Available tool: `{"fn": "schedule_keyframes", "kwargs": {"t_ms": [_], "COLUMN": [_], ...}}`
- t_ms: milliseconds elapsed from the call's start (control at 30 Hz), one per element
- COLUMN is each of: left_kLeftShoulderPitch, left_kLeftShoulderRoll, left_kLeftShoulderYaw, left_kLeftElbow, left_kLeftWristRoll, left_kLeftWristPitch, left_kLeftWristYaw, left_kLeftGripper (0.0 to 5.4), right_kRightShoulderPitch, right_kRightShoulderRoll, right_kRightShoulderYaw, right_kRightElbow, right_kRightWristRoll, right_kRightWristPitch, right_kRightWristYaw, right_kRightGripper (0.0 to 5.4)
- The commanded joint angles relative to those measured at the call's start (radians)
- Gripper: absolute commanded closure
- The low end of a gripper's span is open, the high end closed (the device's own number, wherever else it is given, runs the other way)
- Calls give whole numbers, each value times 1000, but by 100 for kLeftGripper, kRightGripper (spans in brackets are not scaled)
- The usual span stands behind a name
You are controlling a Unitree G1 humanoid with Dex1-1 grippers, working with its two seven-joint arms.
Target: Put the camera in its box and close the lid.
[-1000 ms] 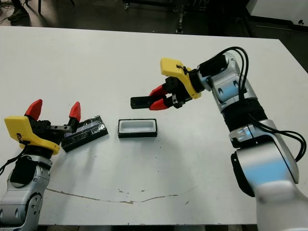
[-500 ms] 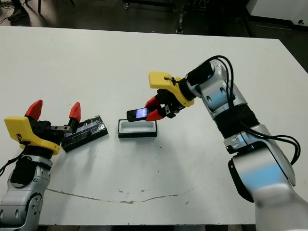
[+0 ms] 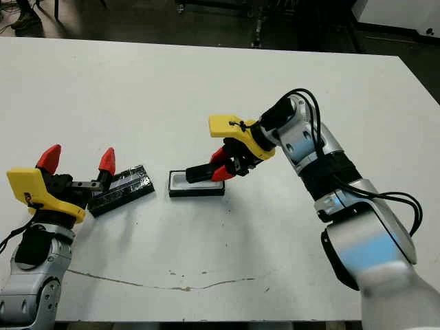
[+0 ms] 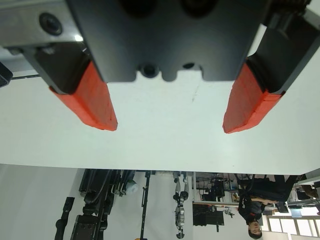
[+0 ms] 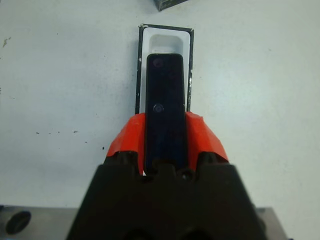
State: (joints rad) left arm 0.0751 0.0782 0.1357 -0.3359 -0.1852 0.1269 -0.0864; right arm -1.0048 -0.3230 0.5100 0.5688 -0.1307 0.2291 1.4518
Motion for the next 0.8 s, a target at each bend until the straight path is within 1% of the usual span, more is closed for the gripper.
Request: {"fn": "schedule_keyframes", "kwargs": {"t_ms": [33, 233, 367, 633, 700, 800], "left_kLeftShoulderPitch": [12, 15, 16, 19, 21, 22], "left_kLeftShoulderRoll": [1, -1, -5, -12, -11, -8], "left_kLeftShoulderYaw": [-3, -2, -3, -8, -9, -8], "left_kLeftElbow": [10, 10, 11, 9, 9, 12], "left_kLeftWristRoll": [11, 5, 3, 17, 23, 14], "left_kLeftWristPitch": [-6, -3, -9, -11, -10, -16], "left_kLeftWristYaw": [3, 0, 0, 12, 16, 3], "left_kLeftGripper": [0, 0, 0, 0, 0, 0], "right_kRightShoulderPitch": [-13, -17, -22, -25, -23, -21], "right_kRightShoulderRoll": [8, 22, 35, 60, 64, 68], "right_kRightShoulderYaw": [9, 21, 27, 43, 41, 43], "right_kRightElbow": [11, 21, 23, 33, 35, 32], "right_kRightWristRoll": [-12, -28, -30, -51, -52, -59], "right_kRightWristPitch": [-11, -37, -13, -26, -43, -42], "right_kRightWristYaw": [-6, -15, -9, -8, -9, -19], "right_kRightGripper": [374, 374, 374, 374, 374, 374]}}
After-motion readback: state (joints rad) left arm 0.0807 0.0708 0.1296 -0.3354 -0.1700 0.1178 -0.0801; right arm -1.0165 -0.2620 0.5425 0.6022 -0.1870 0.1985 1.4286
